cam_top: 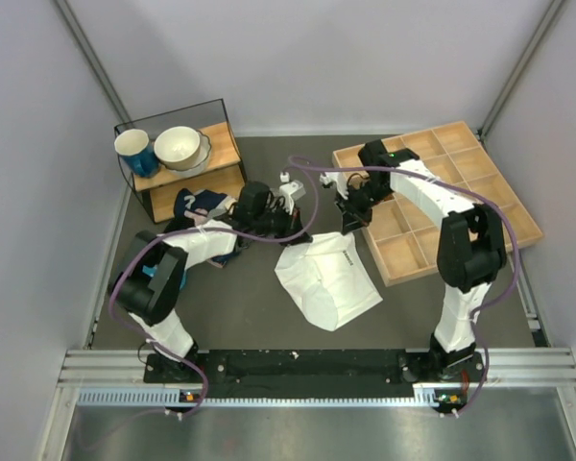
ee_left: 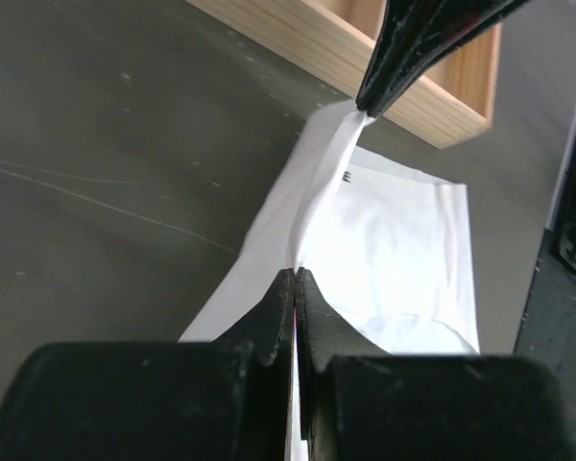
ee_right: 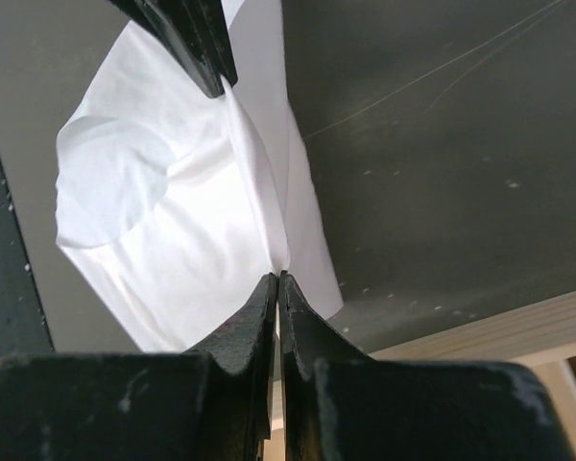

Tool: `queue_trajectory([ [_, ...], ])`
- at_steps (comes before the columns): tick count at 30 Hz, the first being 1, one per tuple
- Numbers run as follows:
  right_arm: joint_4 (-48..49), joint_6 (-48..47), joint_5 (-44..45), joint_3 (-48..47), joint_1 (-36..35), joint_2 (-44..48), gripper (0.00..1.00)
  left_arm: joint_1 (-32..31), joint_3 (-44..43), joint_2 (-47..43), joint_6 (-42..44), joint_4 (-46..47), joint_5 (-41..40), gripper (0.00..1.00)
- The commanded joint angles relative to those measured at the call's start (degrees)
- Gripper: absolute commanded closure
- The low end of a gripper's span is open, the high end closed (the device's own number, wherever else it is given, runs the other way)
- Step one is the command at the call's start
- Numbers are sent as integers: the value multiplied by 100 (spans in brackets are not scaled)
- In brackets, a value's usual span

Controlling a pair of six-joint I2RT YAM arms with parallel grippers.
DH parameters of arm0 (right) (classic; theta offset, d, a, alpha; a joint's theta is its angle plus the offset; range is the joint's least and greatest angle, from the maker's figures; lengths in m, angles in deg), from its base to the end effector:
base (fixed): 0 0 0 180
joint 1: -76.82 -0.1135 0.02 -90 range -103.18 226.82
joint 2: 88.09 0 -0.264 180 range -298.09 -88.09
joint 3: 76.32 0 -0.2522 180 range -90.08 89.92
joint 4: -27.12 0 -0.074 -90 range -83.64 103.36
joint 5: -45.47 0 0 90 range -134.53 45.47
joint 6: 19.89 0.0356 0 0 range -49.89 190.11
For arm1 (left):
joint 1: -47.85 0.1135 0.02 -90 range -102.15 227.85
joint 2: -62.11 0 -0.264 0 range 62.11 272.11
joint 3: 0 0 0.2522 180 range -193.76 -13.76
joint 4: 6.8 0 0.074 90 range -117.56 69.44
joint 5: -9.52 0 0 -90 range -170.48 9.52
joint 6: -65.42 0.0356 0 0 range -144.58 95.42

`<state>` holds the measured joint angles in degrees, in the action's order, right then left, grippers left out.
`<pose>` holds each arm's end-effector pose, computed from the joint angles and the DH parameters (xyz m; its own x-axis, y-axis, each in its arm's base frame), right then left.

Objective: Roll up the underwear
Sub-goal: Fold the underwear at the center of the board.

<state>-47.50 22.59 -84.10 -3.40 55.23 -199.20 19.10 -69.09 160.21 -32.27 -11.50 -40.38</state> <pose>0.3512 0.1633 0.2426 -0.3205 -0.7382 -0.5935 -0.9426 0.1868 0.2766 0.3063 -0.1942 0.1964 -0.5943 0.2093 -0.7765 0.7650 0.4449 -0.4656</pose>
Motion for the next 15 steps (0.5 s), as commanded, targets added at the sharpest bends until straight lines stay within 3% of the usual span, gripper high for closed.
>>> queue_trajectory([
  [1, 30, -353, -279, 559, 23, 765, 100, -314, 382, -563, -128, 175, 86, 100],
  [15, 145, -933, -200, 2396, -109, 2128, 100, -1246, 1349, -1434, -682, 535, -503, 100],
])
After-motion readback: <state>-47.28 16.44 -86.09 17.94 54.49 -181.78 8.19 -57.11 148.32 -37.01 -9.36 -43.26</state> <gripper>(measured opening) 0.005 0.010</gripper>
